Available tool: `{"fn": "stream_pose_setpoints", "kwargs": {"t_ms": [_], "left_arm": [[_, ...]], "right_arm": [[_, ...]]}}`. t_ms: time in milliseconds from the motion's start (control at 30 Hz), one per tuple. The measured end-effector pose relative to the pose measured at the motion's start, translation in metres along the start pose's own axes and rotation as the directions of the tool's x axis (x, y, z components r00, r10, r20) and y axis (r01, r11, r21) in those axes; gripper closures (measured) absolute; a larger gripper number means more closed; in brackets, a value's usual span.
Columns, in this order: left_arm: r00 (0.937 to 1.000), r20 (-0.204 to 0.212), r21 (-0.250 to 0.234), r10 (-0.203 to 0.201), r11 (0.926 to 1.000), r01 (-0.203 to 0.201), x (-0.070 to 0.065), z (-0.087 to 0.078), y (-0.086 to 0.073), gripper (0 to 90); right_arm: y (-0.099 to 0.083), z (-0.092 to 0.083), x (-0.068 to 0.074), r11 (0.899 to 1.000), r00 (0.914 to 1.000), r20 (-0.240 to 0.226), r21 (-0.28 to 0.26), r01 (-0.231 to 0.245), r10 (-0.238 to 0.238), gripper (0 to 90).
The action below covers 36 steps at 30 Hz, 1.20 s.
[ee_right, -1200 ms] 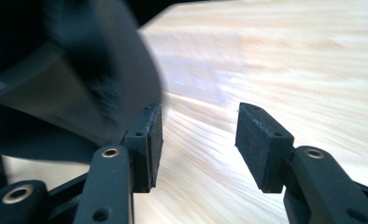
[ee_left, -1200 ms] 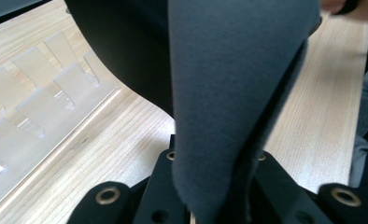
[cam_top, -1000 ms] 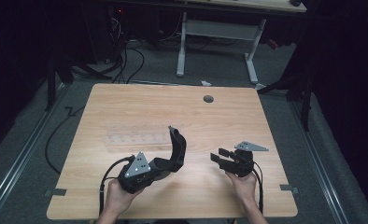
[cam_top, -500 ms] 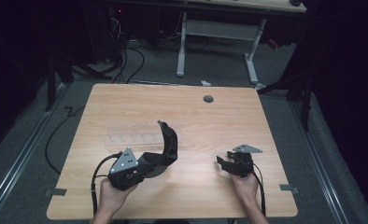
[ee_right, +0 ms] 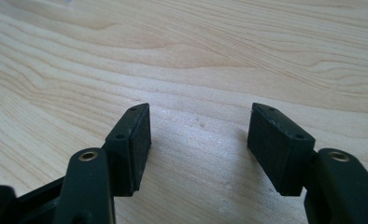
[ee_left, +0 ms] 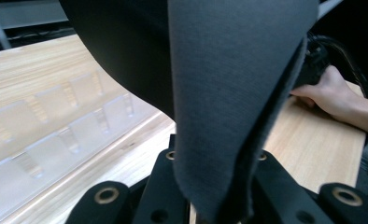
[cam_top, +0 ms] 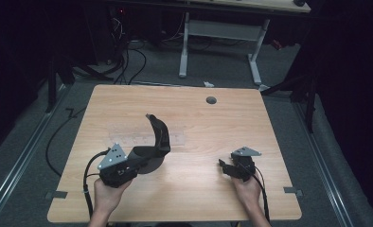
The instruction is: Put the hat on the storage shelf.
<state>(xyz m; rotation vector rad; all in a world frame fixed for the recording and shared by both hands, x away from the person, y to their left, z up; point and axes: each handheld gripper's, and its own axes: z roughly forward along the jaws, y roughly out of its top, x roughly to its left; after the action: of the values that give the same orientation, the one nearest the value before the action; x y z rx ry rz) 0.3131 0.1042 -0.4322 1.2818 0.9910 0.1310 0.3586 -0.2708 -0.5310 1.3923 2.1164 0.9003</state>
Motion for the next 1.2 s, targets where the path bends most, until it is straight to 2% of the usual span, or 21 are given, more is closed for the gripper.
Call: {"fn": "stream_pose_setpoints", "kwargs": {"t_ms": [700, 1200], "left_arm": [[0.9970, -0.072, -0.088, -0.030, 0.9959, 0.023, 0.018, -0.016, 0.021, 85.4], [0.9903, -0.131, -0.158, -0.048, 0.9870, 0.027, 0.034, -0.031, 0.031, 85.4]], "right_arm": [[0.000, 0.000, 0.001, 1.000, 1.0000, -0.006, 0.003, 0.007, -0.007, 36.5], [0.000, 0.000, 0.001, 1.000, 0.9999, -0.008, 0.004, 0.009, -0.008, 35.8]]}}
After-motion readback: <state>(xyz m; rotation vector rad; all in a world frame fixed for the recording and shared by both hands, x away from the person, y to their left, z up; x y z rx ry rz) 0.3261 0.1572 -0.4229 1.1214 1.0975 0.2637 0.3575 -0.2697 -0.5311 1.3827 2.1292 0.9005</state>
